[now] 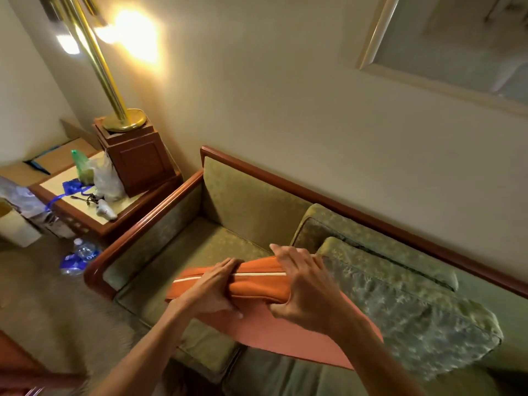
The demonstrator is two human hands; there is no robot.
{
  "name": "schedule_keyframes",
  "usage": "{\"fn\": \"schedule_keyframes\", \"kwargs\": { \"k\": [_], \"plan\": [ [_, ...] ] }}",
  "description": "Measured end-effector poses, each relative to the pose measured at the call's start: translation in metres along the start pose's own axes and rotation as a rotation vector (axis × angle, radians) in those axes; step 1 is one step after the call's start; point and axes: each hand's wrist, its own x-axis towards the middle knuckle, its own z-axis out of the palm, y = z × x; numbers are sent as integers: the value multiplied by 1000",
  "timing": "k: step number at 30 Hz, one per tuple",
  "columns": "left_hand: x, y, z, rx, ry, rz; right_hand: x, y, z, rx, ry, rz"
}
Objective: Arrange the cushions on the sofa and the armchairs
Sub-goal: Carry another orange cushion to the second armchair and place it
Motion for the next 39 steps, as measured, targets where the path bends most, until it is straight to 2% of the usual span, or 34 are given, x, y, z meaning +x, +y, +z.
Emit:
{"fn": "schedule_keyframes", "kwargs": {
  "k": [4,7,11,13,15,17,20,22,24,26,29,31,34,39],
  "plan": [
    [-5,-25,0,-43,-52,-79,10,-10,46,199,2,101],
    [-7,-45,-17,-35,-89,-153,1,9,62,310,-34,269],
    [-5,-60,-44,44,-179,-195,-40,47,82,234,-221,527],
    [-3,-47,-62,52,-204,-205,-52,58,91,184,-267,593],
    [0,-21,-70,3,-149,-120,-50,55,93,153,-289,602],
    [-2,11,-69,15,-7,-60,-41,49,94,148,-278,585],
    [-2,50,-59,418,107,-77,-28,39,92,142,-229,550],
    [1,67,-46,568,59,-24,-21,34,93,150,-207,533],
    [5,79,-25,637,-63,54,-14,26,94,160,-207,505],
    [7,83,-8,690,-132,58,-9,18,93,164,-243,481],
    [16,70,-10,731,-111,8,-10,16,96,115,-284,479],
    [21,56,-18,735,-90,0,-16,21,101,103,-243,530],
    [22,38,-26,694,-61,-11,-20,22,106,216,-175,591],
    [14,31,-39,644,19,23,-13,21,89,268,-115,483]
  ]
}}
